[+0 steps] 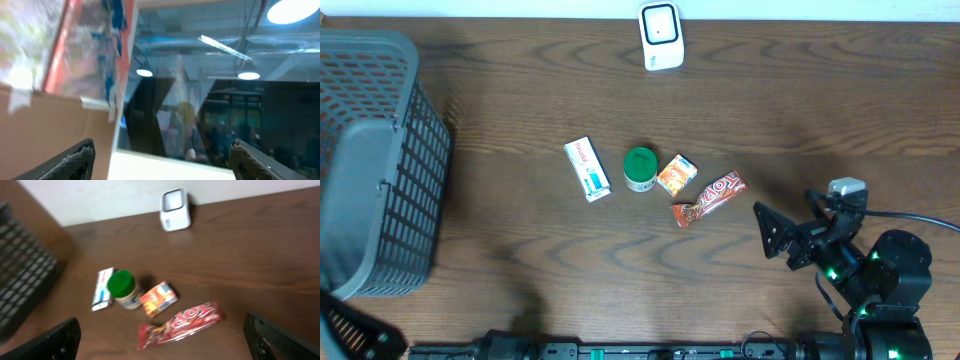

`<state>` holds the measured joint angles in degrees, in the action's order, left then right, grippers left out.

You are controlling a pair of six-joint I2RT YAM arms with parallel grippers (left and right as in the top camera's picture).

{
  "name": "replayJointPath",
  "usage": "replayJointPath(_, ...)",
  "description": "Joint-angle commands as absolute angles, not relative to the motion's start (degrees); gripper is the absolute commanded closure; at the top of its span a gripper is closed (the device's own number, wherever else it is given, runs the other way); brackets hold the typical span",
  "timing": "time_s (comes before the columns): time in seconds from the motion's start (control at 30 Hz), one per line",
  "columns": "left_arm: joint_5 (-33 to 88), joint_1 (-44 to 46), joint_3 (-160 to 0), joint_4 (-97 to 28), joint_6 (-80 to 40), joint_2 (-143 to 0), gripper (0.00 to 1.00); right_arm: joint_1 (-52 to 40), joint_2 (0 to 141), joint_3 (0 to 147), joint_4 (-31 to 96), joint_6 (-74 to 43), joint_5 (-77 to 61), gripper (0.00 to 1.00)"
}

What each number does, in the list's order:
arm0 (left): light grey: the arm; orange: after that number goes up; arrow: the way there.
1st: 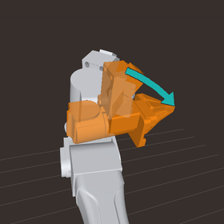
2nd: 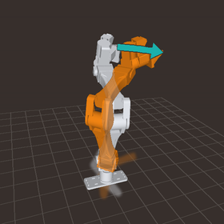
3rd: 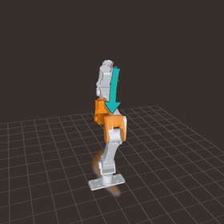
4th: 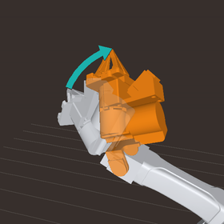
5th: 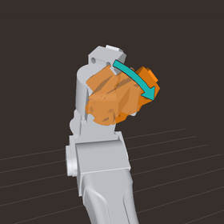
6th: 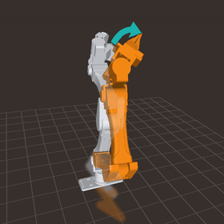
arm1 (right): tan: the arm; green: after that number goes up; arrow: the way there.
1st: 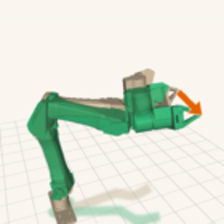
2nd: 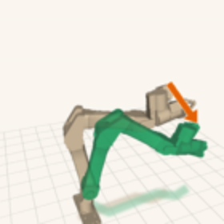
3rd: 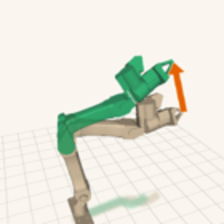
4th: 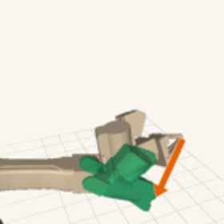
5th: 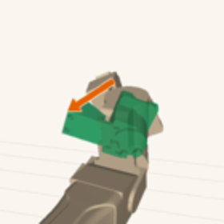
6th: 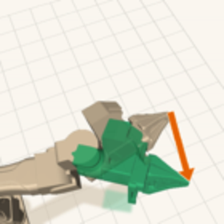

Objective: Scan the item barcode
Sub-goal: 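Move the right gripper toward the red TOP bar, then grasp the end of the TOP bar with the right gripper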

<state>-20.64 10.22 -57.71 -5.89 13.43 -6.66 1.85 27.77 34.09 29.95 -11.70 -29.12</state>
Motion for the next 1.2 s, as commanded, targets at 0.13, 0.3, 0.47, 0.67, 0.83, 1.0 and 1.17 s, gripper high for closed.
replayJointPath(0.13, -19.9, 10.0, -47.6, -5.0, 5.8, -6.6, 0.14, 1.8, 27.8, 35.5, 31.5, -10.0, -35.0, 0.01)
replayJointPath(0.3, -19.7, 10.0, -38.2, -2.7, 5.0, -6.6, 0.14, 1.8, 29.6, 35.1, 32.8, -9.8, -33.2, 0.19)
replayJointPath(0.47, -19.7, 10.0, -30.8, -0.4, 5.0, -6.6, 0.14, 1.8, 35.4, 33.5, 31.9, -14.7, -31.4, 0.75)
replayJointPath(0.67, -19.7, 10.0, -28.3, -1.5, 5.0, -6.6, 0.14, 1.3, 47.4, 33.2, 26.1, -19.7, -31.4, 0.99)
replayJointPath(0.83, -19.7, 10.0, -28.3, -6.3, 5.0, -6.6, 0.14, -3.3, 59.4, 33.2, 17.1, -23.2, -31.5, 0.99)
replayJointPath(1.0, -19.7, 10.0, -28.3, -10.5, 5.0, -6.6, 0.14, -10.6, 70.9, 33.2, 7.6, -29.1, -26.3, 0.99)
replayJointPath(1.17, -19.7, 10.0, -28.3, -14.4, 5.0, -6.6, 0.14, -15.2, 79.9, 33.2, -0.1, -33.0, -23.8, 0.98)
